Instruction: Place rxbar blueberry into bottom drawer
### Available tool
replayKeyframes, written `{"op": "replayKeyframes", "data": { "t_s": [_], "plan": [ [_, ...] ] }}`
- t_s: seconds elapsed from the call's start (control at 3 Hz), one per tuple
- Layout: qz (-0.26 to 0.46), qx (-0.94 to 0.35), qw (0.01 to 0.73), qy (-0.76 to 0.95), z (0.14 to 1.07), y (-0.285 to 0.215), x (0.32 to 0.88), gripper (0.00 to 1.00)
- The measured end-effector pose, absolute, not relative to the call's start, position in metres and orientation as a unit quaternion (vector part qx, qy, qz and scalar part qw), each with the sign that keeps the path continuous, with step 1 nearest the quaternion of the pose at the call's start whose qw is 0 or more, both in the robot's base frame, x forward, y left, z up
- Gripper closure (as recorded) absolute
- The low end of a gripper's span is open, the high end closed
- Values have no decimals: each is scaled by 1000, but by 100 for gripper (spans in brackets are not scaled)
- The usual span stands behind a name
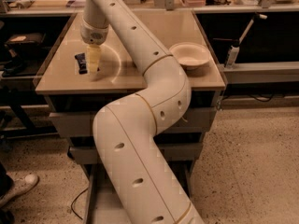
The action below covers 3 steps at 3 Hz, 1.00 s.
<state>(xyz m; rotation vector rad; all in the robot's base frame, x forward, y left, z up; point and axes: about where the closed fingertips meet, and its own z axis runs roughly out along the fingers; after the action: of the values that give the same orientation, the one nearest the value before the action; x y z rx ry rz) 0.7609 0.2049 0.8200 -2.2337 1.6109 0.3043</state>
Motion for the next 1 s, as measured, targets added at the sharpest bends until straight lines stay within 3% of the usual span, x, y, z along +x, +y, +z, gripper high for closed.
{"op": "replayKeyframes", "data": {
  "t_s": [0.67, 1.0],
  "plan": [
    [117, -799, 178, 562, 808, 205, 760, 0],
    [124, -800, 181, 558, 806, 201, 760, 19]
  ]
}}
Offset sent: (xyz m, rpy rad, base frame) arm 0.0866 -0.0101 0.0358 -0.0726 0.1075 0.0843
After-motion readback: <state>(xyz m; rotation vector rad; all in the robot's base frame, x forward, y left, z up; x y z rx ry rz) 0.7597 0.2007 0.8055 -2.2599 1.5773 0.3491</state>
